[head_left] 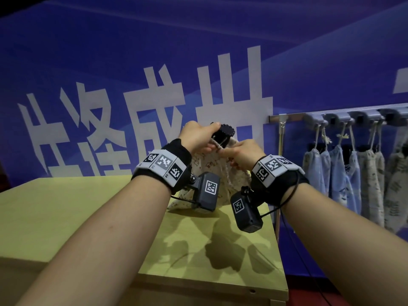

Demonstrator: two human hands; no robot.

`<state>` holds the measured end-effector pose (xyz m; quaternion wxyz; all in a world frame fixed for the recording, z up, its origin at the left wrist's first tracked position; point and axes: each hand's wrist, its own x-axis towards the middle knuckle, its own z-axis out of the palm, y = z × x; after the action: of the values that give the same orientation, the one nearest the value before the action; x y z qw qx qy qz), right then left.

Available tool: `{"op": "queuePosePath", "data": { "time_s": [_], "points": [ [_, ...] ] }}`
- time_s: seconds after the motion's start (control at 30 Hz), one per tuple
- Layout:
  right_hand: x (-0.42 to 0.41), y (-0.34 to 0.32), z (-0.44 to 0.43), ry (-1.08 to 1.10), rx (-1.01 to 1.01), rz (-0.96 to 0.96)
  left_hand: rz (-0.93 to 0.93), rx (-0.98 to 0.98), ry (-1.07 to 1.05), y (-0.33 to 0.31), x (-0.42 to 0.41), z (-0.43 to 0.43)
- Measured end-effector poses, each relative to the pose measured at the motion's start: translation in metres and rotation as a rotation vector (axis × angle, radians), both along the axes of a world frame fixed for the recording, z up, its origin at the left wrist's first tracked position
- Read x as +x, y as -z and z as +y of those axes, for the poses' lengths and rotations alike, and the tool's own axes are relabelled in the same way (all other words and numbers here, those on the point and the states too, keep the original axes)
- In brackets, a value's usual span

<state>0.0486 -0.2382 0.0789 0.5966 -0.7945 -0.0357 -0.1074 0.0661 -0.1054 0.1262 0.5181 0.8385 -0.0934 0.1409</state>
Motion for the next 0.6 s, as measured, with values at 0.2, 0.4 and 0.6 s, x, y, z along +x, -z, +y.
{"op": "queuePosePath", "data": {
  "time_s": [0.2, 0.4, 0.6],
  "points": [
    [0.004, -0.001, -0.013, -0.002, 0.068, -0.027, 0.016, 0.011, 0.004, -0.001, 0.001, 0.004],
    [0.006, -0.001, -0.024, -0.011, 0.165, -0.002, 0.013, 0.058, -0.017, 0.004, 0.002, 0.001],
    [0.008, 0.000, -0.029, -0.089, 0.166, 0.027, 0.016, 0.077, -0.023, 0.003, -0.002, -0.001]
  ]
}}
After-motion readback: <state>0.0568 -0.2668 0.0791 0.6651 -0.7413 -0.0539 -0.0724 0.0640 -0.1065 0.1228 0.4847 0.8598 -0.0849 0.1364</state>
